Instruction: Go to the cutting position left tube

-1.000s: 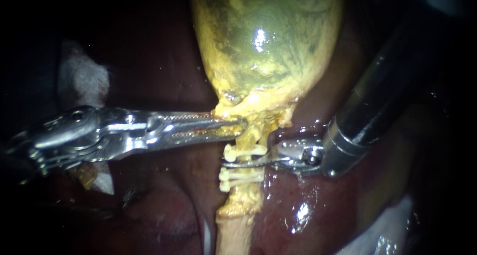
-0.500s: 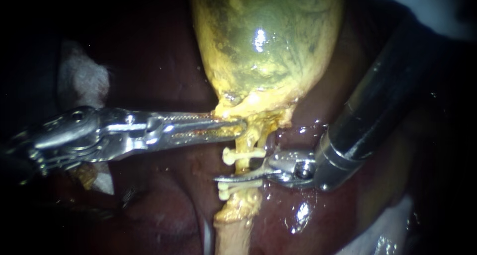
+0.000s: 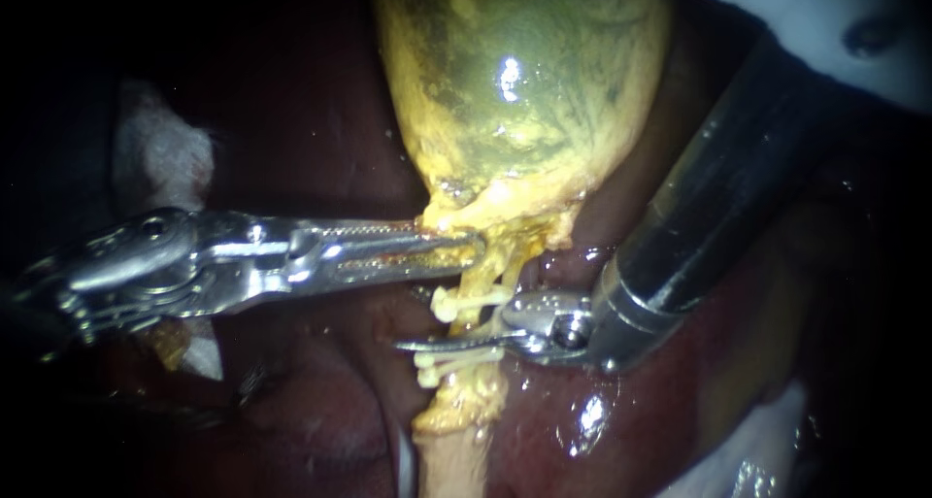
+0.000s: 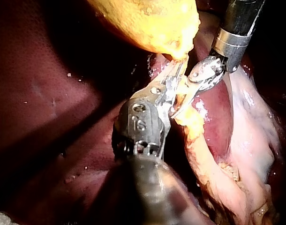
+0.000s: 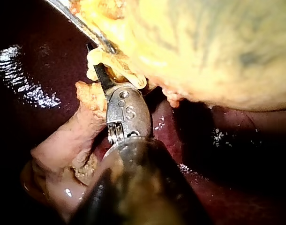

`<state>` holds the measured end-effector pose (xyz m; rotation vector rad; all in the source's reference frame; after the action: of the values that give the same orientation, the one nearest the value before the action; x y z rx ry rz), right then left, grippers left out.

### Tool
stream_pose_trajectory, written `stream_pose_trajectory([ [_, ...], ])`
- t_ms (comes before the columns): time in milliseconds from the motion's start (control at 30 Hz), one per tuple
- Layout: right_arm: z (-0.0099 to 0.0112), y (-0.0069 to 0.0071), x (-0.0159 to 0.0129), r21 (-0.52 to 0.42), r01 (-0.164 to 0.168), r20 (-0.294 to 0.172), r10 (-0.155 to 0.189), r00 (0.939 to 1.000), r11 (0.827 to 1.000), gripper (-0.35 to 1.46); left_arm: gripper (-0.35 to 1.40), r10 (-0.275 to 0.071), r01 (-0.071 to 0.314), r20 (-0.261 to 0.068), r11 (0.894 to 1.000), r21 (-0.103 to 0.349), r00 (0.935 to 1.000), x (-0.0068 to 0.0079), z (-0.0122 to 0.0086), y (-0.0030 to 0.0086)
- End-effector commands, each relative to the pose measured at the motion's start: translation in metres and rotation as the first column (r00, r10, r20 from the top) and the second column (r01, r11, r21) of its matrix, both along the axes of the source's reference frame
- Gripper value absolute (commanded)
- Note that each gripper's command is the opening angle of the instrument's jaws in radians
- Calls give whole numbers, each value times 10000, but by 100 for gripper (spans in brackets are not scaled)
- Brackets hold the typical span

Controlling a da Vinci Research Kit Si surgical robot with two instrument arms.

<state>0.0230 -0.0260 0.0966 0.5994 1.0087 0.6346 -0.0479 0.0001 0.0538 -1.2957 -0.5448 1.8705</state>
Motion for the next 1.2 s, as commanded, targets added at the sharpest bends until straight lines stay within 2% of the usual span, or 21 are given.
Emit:
stream_pose_trajectory([
  [33, 0, 0, 1, 4, 0, 24, 0, 10000, 10000, 128, -35, 3, -3, 1, 10000, 2, 10000, 0, 0, 0],
  [300, 2, 1, 6, -6, -44, 18, 44, 10000, 10000, 126, -35, 3, -3, 1, 10000, 2, 10000, -1, 0, -1],
  [400, 3, -1, 5, 88, -83, 37, 83, 10000, 9999, 108, -35, 3, -3, 1, 10000, 2, 10000, -1, 0, -1],
  [433, 3, -2, 5, 187, -152, 2, 152, 9999, 9997, 81, -35, 3, -3, 1, 10000, 2, 10000, 0, 0, -1],
  [500, 2, -3, 3, 259, -154, -105, 157, 9998, 9995, -18, -35, 4, -4, 2, 10000, 2, 10000, 0, 0, -1],
  [533, 2, -4, 2, 391, -148, -117, 153, 9998, 9991, -35, -35, 4, -4, 2, 10000, 2, 10000, 0, 0, -1],
  [600, 2, -3, 2, 548, -97, -158, 106, 9998, 9984, -35, -35, 5, -5, 3, 10000, 2, 10000, 0, 0, -1],
  [667, 5, 1, 2, 726, 133, -307, -111, 9995, 9973, -35, -35, 27, -27, 0, 10000, -52, 10000, 0, 0, -1],
  [767, 10, 7, -2, 734, 271, -387, -243, 9990, 9969, -35, -35, 29, -29, 1, 10000, -51, 10000, 0, 0, 0],
  [1200, 18, 7, -24, 627, 575, -381, -552, 9977, 9964, -35, -35, 40, -40, 12, 10000, -43, 10000, 1, -1, 0],
])
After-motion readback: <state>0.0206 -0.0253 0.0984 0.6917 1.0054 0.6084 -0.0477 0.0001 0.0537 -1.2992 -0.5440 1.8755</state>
